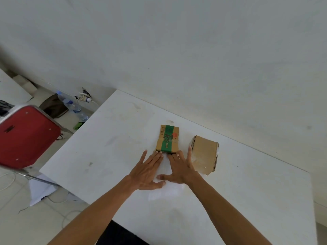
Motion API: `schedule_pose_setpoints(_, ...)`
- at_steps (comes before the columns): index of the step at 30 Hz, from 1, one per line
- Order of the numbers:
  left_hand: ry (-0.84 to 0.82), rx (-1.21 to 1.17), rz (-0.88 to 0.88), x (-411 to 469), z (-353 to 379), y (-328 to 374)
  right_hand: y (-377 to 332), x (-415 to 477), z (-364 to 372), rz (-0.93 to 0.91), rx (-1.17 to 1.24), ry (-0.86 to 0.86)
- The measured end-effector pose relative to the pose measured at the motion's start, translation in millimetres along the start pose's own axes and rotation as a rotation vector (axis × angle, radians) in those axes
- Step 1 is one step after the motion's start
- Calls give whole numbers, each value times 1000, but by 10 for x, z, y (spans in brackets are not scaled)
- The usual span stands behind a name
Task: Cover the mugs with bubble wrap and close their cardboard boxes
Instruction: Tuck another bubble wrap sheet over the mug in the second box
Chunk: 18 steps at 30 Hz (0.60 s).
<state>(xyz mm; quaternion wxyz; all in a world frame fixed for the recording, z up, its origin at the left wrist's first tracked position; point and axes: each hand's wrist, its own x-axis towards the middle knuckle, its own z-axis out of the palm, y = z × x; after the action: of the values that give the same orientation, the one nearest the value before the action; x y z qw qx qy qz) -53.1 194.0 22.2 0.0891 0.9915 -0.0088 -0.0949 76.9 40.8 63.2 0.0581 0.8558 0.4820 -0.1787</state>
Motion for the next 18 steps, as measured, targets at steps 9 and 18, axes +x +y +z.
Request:
schedule_pose_setpoints(9, -66, -76, -64, -84, 46, 51, 26, -521, 346, 187, 566, 460)
schedule_pose_setpoints(18, 220, -250, -43, -377, 77, 143, 21, -585, 308, 546, 1259, -23)
